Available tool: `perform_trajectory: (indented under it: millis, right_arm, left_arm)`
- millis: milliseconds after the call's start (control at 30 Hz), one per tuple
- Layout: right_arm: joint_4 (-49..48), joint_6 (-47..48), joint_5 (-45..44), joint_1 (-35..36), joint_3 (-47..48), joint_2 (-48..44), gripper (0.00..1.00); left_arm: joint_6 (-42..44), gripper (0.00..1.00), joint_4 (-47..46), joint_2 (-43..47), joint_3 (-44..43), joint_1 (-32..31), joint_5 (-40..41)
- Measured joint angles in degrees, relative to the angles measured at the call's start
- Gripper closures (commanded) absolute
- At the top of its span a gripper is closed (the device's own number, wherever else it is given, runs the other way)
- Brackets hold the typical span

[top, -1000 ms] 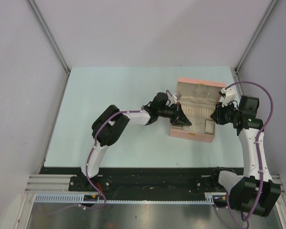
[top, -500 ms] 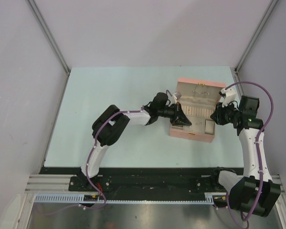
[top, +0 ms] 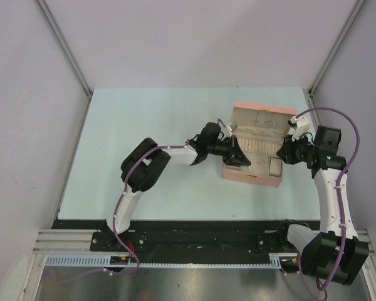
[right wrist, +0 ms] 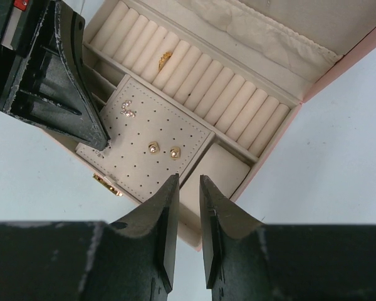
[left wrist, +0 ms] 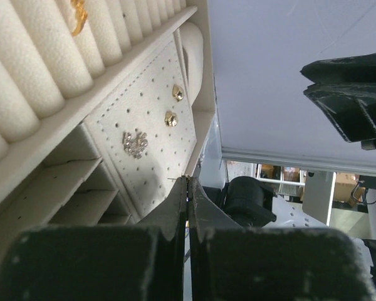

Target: Organize the mixed jewelry

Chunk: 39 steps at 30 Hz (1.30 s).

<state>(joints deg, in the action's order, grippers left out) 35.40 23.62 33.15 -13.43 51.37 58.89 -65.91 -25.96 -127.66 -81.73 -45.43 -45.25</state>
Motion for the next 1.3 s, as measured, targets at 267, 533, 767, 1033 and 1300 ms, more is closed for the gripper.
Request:
perform_trajectory:
  millis: [267, 533, 767, 1033, 1300]
  right_arm:
    - [0.35, 0.46, 0.37, -0.09, 0.0, 0.0, 0.75]
    - [0.35, 0.48, 0.37, -0.09, 0.0, 0.0, 0.75]
    - [0.37, 0.52, 0.39, -0.11, 0.0, 0.0, 0.75]
    - [0.39, 0.63, 0.59, -0.22, 0.0, 0.0, 0.75]
    - [0.81, 0.87, 0.68, -0.26, 0.0, -0.11, 0.75]
  left_arm:
    - [1.05, 1.0, 1.68, 0.37, 0.42, -0.31, 0.57]
    - [1.49, 1.0, 2.47, 0.59, 0.42, -0.31, 0.72]
    - [1.49, 1.0, 2.47, 0.59, 0.42, -0.31, 0.7]
    - [1.77, 1.0, 2.54, 0.59, 0.42, -0.5, 0.7]
    - [2.84, 1.0, 3.45, 0.9, 0.42, -0.9, 0.7]
